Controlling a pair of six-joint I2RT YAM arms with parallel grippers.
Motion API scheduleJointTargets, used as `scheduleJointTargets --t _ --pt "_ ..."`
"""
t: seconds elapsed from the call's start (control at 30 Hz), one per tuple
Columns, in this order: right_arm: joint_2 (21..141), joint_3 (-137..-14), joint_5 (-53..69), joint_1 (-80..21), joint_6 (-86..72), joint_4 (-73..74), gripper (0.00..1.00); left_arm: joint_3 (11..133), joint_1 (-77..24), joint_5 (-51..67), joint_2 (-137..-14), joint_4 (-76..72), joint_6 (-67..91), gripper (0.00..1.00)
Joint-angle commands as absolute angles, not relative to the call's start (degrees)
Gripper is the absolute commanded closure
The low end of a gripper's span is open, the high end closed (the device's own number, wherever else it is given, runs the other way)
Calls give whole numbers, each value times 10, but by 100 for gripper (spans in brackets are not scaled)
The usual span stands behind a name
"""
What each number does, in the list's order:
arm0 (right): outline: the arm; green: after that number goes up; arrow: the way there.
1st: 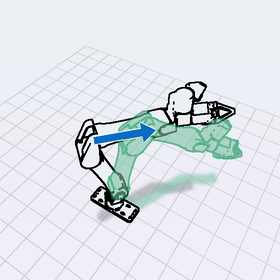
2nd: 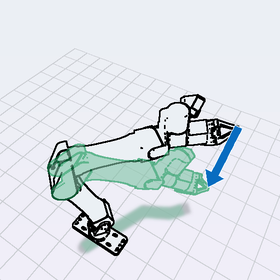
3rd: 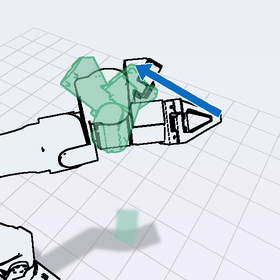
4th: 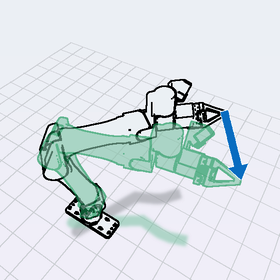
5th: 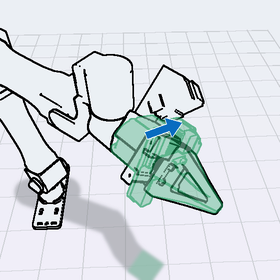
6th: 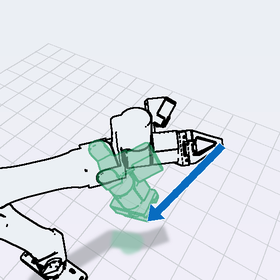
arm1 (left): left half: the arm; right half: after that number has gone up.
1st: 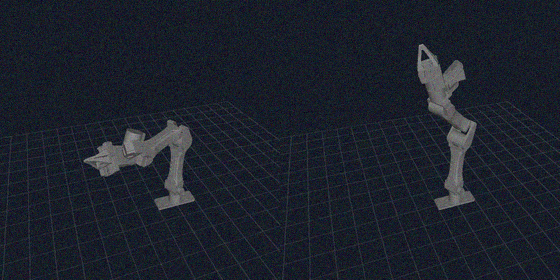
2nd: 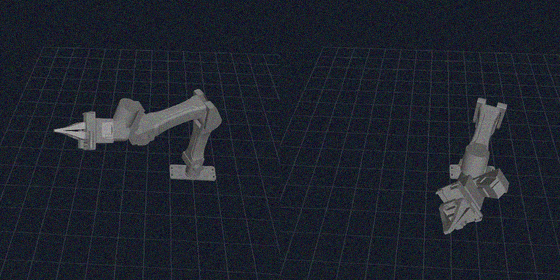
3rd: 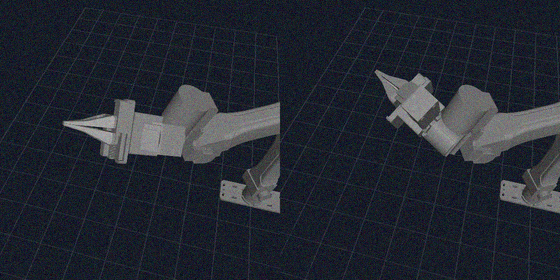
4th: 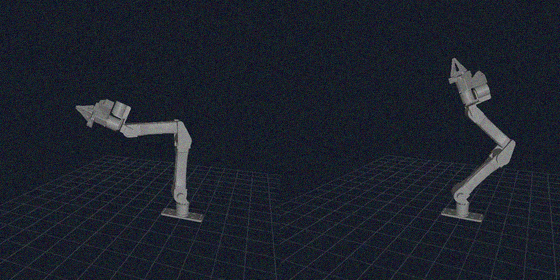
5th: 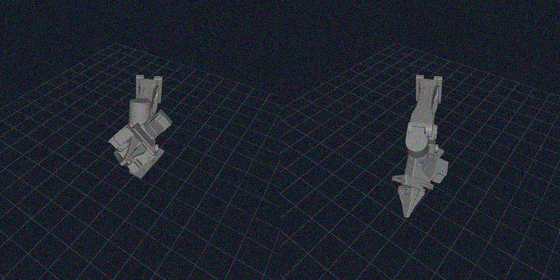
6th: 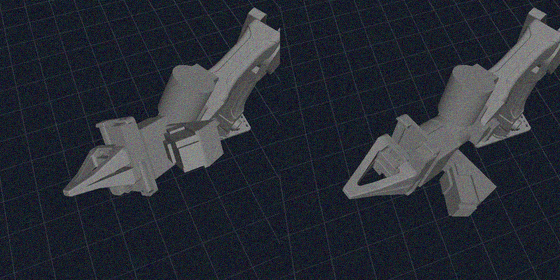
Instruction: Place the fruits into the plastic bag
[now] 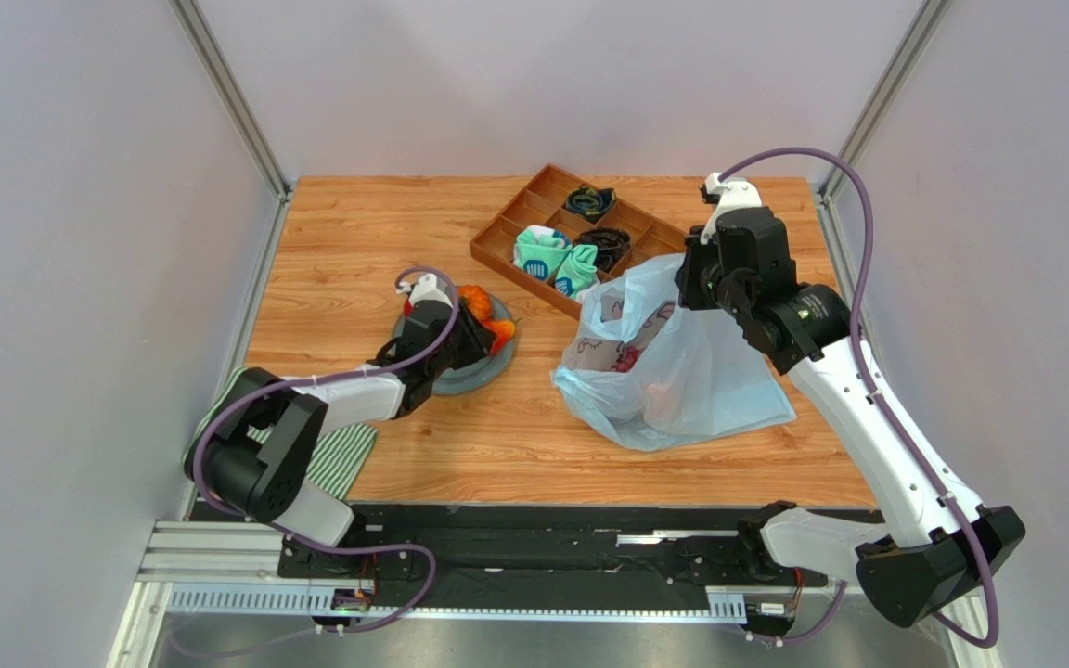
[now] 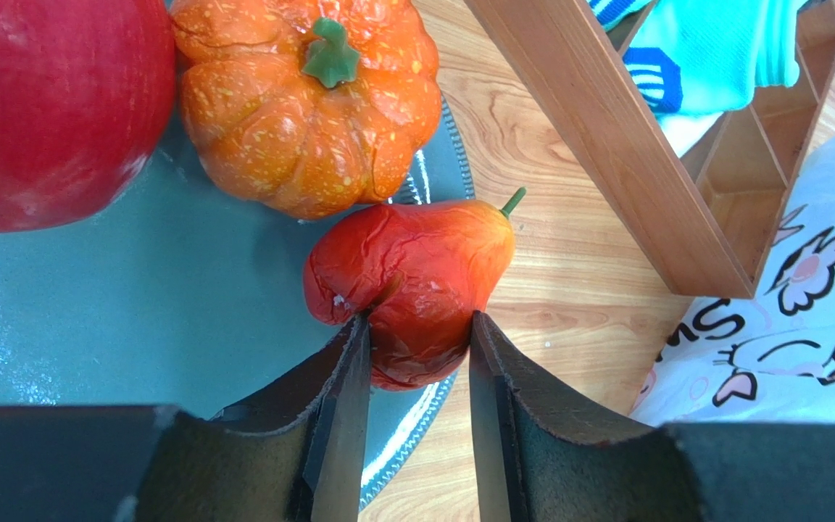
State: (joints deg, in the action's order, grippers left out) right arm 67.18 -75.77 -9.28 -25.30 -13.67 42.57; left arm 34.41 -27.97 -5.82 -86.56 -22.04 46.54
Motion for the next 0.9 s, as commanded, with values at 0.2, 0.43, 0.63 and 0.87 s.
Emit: scheduleJointTargets --t 0.2,0.43,0.63,0.87 --pt "668 -761 -88 -251 -137 404 100 318 -276 -31 -812 -244 465 68" --pt "667 -762 -85 -253 -137 405 100 282 -276 -5 -760 -266 450 73" --pt "666 -763 -84 -251 -139 404 100 265 -293 31 -673 -277 375 74" --pt "669 -766 -80 -252 -141 405 100 311 -418 1 -575 -224 245 72"
